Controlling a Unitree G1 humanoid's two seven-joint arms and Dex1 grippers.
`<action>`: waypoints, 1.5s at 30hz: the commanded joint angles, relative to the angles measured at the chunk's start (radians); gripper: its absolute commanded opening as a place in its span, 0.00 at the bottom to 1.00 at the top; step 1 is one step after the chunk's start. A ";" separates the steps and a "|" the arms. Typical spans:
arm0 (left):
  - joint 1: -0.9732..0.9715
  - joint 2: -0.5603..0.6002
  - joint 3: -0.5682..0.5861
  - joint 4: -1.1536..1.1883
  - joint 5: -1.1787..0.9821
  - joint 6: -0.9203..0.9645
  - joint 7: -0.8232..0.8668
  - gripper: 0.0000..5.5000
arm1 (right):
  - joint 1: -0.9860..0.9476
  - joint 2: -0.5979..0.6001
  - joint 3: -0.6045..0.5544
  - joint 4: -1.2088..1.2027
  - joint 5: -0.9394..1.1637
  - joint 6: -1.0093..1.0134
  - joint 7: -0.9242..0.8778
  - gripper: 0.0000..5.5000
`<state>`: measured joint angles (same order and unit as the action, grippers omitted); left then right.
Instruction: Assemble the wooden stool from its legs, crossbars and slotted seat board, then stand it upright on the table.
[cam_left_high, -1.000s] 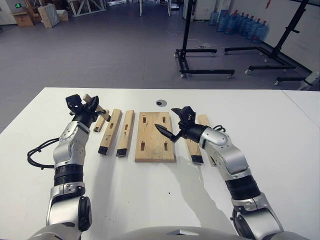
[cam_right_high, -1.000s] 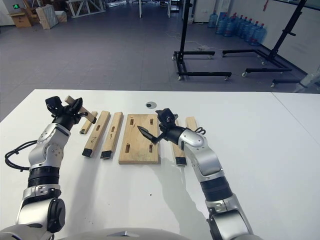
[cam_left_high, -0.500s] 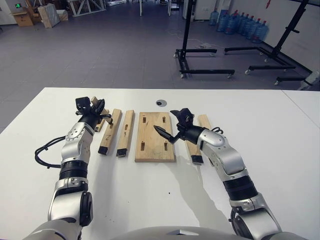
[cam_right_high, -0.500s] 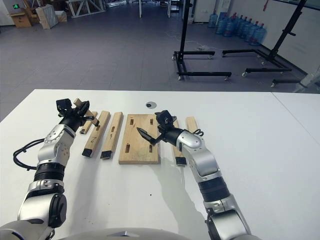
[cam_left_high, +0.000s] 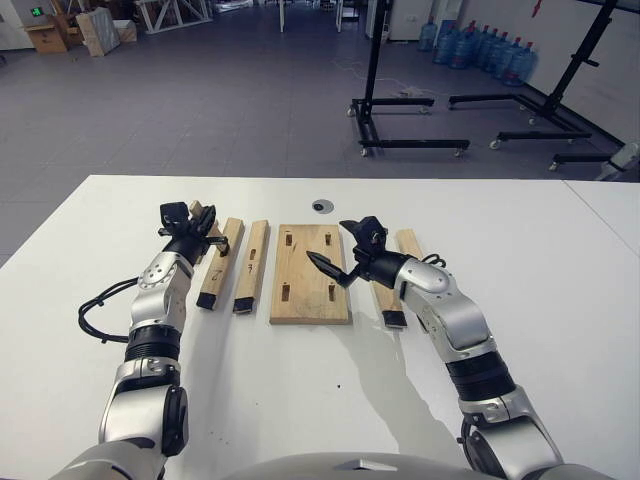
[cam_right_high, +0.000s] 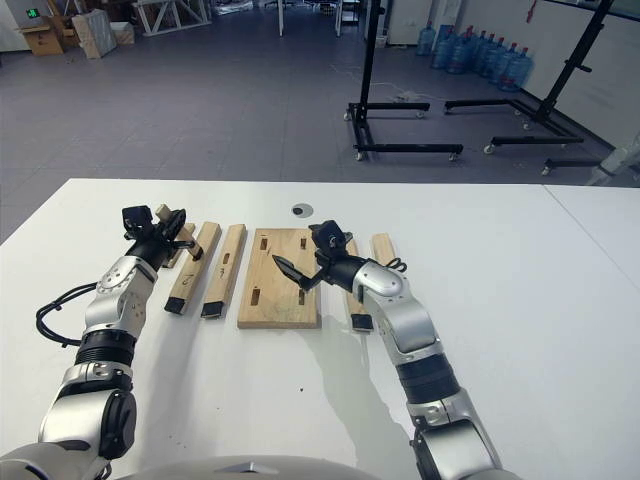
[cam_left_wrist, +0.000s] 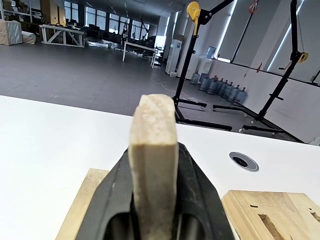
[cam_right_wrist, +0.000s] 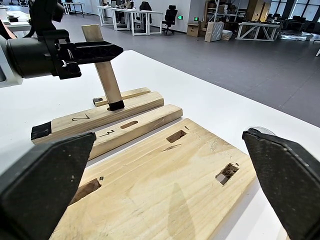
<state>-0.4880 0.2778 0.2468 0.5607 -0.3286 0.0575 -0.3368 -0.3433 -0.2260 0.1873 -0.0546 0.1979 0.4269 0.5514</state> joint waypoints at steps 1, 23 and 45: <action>0.016 0.012 0.014 -0.032 0.003 0.035 0.019 0.07 | 0.001 0.001 -0.007 -0.005 0.008 0.003 0.004 0.98; 0.048 -0.006 0.004 -0.039 0.036 0.027 0.036 0.07 | 0.000 0.005 -0.004 0.002 0.007 0.006 0.007 0.98; 0.099 -0.032 -0.067 0.042 0.119 -0.052 0.028 0.07 | 0.004 0.009 0.001 0.006 0.001 0.007 0.003 0.98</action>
<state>-0.4300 0.2600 0.1912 0.5587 -0.2204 -0.0464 -0.3053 -0.3433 -0.2211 0.1913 -0.0509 0.1974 0.4272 0.5583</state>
